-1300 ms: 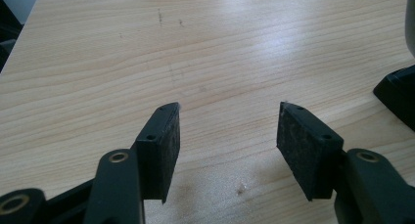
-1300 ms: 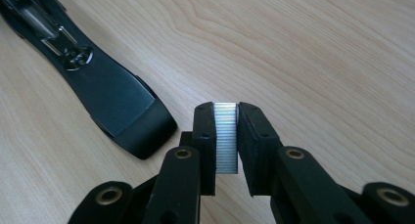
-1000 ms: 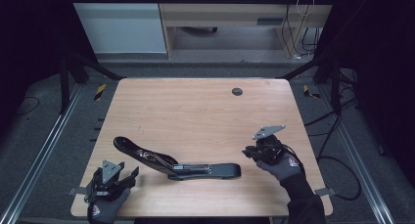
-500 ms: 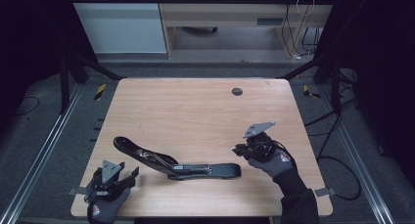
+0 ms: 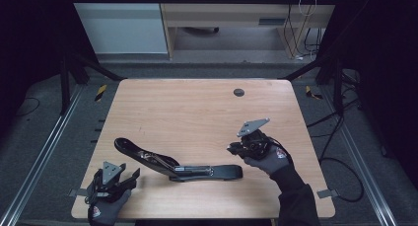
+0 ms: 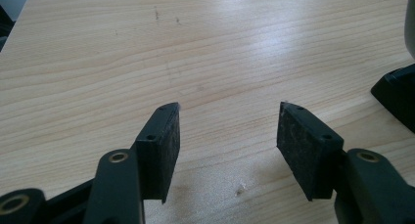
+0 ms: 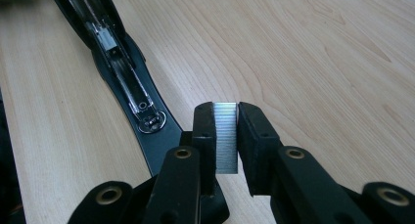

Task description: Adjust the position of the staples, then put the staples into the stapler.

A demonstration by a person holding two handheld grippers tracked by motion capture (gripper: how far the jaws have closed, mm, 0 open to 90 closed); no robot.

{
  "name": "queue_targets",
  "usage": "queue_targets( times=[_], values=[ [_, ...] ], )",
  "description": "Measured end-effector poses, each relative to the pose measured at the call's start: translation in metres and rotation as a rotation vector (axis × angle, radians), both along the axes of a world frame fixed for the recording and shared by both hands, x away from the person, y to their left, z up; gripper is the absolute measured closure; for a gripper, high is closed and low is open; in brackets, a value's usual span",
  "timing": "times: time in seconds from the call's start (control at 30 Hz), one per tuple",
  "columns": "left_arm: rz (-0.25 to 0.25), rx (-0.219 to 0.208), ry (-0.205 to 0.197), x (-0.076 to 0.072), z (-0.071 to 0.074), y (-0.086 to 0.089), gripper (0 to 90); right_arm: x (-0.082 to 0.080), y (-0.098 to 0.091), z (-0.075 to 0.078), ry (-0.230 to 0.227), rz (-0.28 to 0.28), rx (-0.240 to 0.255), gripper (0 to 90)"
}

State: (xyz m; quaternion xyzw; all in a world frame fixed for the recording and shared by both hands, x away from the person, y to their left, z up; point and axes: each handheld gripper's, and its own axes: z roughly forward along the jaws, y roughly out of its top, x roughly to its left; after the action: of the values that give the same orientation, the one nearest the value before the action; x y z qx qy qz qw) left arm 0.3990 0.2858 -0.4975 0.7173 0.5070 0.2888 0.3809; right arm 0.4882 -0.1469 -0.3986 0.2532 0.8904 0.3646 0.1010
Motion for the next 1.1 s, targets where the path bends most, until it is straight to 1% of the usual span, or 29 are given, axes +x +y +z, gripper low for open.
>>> queue_targets(
  times=[0.03, 0.3, 0.53, 0.6, 0.73, 0.8, 0.93, 1.03, 1.07, 1.1],
  values=[
    [0.000, 0.001, 0.000, 0.000, 0.000, 0.000, 41.5, 0.000, 0.001, 0.001, -0.001, 0.002, -0.008, 78.4],
    [-0.002, 0.003, 0.007, 0.001, -0.001, 0.000, 41.4, 0.003, 0.007, 0.007, -0.001, 0.047, -0.011, 78.4],
    [-0.001, 0.001, 0.008, 0.001, 0.000, 0.001, 41.3, 0.005, 0.013, 0.008, 0.004, 0.074, -0.018, 78.4],
    [0.000, -0.001, 0.007, 0.001, 0.000, 0.001, 41.3, 0.006, 0.014, 0.009, 0.003, 0.090, -0.013, 78.4],
    [-0.002, 0.000, 0.013, 0.002, -0.001, 0.000, 41.3, 0.005, 0.017, 0.010, -0.002, 0.115, -0.020, 78.4],
    [-0.003, -0.002, 0.013, 0.001, 0.000, 0.000, 41.3, 0.005, 0.020, 0.009, 0.001, 0.124, -0.015, 78.4],
    [0.001, -0.005, 0.016, 0.002, 0.000, 0.001, 41.2, 0.007, 0.024, 0.007, 0.007, 0.148, -0.024, 78.3],
    [0.003, -0.004, 0.018, 0.002, 0.000, 0.000, 41.2, 0.008, 0.026, 0.008, 0.006, 0.158, -0.023, 78.4],
    [0.003, -0.004, 0.018, 0.002, 0.000, 0.000, 41.2, 0.009, 0.028, 0.007, 0.001, 0.168, -0.013, 78.4],
    [0.003, -0.001, 0.018, 0.002, 0.000, 0.000, 41.2, 0.009, 0.028, 0.008, 0.001, 0.174, -0.013, 78.4]
  ],
)
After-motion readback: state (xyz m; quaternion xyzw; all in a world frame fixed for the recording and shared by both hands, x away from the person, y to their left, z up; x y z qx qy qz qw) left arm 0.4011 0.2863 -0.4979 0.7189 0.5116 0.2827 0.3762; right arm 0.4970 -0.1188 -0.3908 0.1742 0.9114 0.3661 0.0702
